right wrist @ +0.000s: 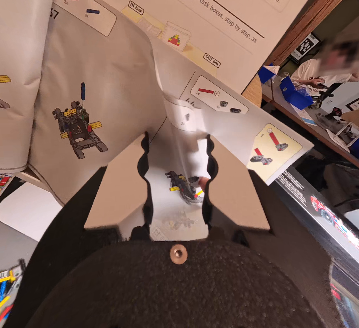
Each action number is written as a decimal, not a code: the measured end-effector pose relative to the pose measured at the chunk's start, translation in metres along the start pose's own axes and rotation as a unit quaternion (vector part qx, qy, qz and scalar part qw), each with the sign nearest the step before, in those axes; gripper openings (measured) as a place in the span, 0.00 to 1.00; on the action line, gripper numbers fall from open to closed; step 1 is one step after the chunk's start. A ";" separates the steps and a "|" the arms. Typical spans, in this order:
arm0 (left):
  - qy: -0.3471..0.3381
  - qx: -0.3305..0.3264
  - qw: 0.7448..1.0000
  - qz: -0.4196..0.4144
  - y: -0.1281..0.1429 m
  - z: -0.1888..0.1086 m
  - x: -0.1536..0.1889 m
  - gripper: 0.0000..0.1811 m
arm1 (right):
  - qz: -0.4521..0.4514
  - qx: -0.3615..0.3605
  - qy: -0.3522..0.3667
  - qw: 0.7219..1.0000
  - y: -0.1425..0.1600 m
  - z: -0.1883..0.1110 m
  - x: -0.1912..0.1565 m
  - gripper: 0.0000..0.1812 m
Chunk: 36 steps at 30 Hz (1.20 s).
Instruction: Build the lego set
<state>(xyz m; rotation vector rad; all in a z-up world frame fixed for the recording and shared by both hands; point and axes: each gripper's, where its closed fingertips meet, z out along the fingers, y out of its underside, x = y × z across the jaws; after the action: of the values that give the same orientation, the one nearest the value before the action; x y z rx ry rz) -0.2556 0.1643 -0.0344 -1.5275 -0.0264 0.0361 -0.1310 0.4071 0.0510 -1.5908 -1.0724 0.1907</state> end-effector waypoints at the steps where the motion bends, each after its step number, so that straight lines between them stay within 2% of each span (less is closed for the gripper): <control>1: 0.000 -0.002 1.000 -0.001 0.001 0.000 0.000 0.54 | -0.008 -0.002 0.001 1.000 0.001 0.000 0.000 0.28; 4: -0.003 -0.001 1.000 0.001 -0.001 -0.003 -0.003 0.54 | -0.025 -0.011 -0.006 1.000 0.003 -0.004 -0.003 0.13; 7: -0.007 0.003 1.000 0.001 -0.004 -0.006 -0.007 0.54 | -0.051 -0.015 -0.018 0.998 0.007 -0.009 -0.008 0.09; 13: -0.006 -0.004 1.000 -0.004 0.001 -0.004 -0.009 0.53 | -0.086 0.001 -0.109 0.990 0.008 -0.033 -0.034 0.03; 17: 0.003 -0.009 1.000 0.002 0.003 -0.002 -0.001 0.53 | -0.059 0.016 -0.231 0.971 -0.001 -0.060 -0.068 0.04; 21: 0.032 -0.004 0.999 0.038 0.001 0.002 0.022 0.53 | -0.004 0.047 -0.351 0.935 -0.029 -0.093 -0.108 0.06; 26: 0.053 0.025 0.990 0.130 -0.011 0.017 0.067 0.49 | -0.006 0.052 -0.381 0.923 -0.056 -0.104 -0.141 0.09; 29: 0.014 0.072 0.980 0.185 -0.034 0.019 0.078 0.36 | -0.030 0.044 -0.368 0.928 -0.065 -0.107 -0.152 0.12; 31: -0.015 0.089 0.975 0.201 -0.044 0.019 0.077 0.20 | -0.044 0.045 -0.361 0.930 -0.070 -0.112 -0.158 0.14; 34: -0.006 0.115 0.979 0.167 -0.053 0.016 0.077 0.05 | -0.055 0.053 -0.336 0.939 -0.079 -0.123 -0.156 0.29; 36: 0.001 0.140 0.982 0.126 -0.062 0.008 0.071 0.00 | -0.039 0.102 -0.313 0.944 -0.094 -0.139 -0.143 0.32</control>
<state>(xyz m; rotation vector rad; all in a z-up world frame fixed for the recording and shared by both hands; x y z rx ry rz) -0.1844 0.1723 0.0280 -1.2418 0.1691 0.2312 -0.1744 0.2015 0.1190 -1.3205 -1.5391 0.7680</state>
